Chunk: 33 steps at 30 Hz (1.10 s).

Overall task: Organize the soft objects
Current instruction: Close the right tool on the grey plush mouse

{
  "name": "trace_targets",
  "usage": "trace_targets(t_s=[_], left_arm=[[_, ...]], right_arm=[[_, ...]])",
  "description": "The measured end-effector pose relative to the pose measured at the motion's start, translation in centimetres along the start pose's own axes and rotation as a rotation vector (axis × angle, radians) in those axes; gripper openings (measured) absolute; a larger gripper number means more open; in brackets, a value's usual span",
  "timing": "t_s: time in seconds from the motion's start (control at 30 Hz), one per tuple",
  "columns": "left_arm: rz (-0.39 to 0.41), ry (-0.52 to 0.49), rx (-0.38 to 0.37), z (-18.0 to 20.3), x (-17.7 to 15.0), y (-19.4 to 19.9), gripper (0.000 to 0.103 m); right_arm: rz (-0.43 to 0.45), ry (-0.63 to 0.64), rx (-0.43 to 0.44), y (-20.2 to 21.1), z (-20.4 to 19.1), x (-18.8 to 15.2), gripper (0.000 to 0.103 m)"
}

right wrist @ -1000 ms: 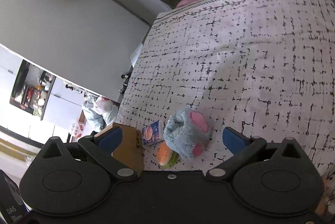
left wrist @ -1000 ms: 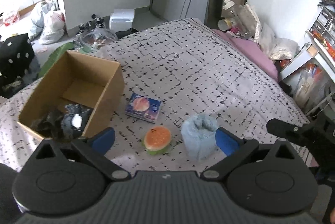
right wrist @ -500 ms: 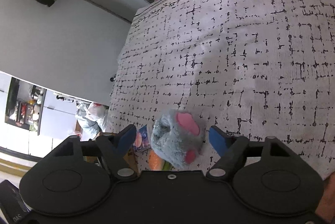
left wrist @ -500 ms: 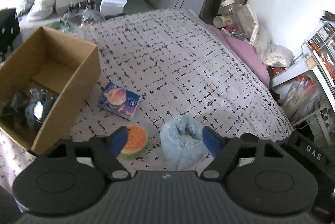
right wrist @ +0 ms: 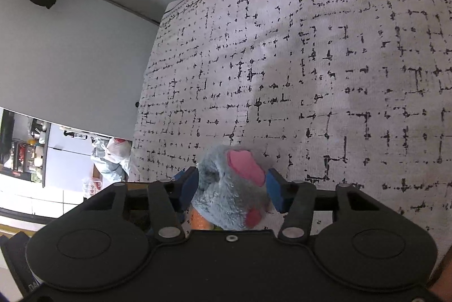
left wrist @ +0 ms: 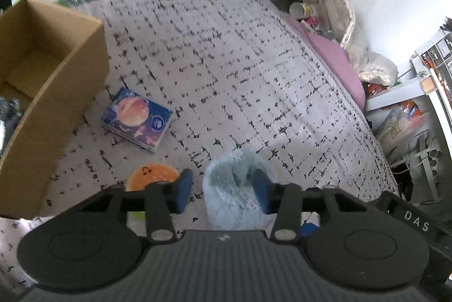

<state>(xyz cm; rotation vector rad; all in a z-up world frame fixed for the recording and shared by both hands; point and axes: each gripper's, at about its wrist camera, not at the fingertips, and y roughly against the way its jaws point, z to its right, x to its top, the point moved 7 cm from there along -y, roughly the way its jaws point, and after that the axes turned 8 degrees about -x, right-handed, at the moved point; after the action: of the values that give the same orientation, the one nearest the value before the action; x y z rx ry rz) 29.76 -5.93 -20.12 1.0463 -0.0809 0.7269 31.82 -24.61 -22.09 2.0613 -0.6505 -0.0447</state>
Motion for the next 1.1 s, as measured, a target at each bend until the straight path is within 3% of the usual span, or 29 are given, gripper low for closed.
trace_targets(t_s=[0.4, 0.73, 1.1], left_arm=[[-0.034, 0.062, -0.039, -1.4, -0.1, -2.8, 0.023], [-0.040, 0.048, -0.022, -0.8, 0.1, -3.0, 0.022], [0.024, -0.020, -0.023, 0.4, 1.2, 0.5, 0.022]], right_arm=[[-0.047, 0.020, -0.052, -3.7, -0.8, -0.8, 0.038], [-0.027, 0.045, -0.084, -4.5, -0.6, -0.9, 0.030], [0.041, 0.116, 0.014, -2.1, -2.9, -0.9, 0.026]])
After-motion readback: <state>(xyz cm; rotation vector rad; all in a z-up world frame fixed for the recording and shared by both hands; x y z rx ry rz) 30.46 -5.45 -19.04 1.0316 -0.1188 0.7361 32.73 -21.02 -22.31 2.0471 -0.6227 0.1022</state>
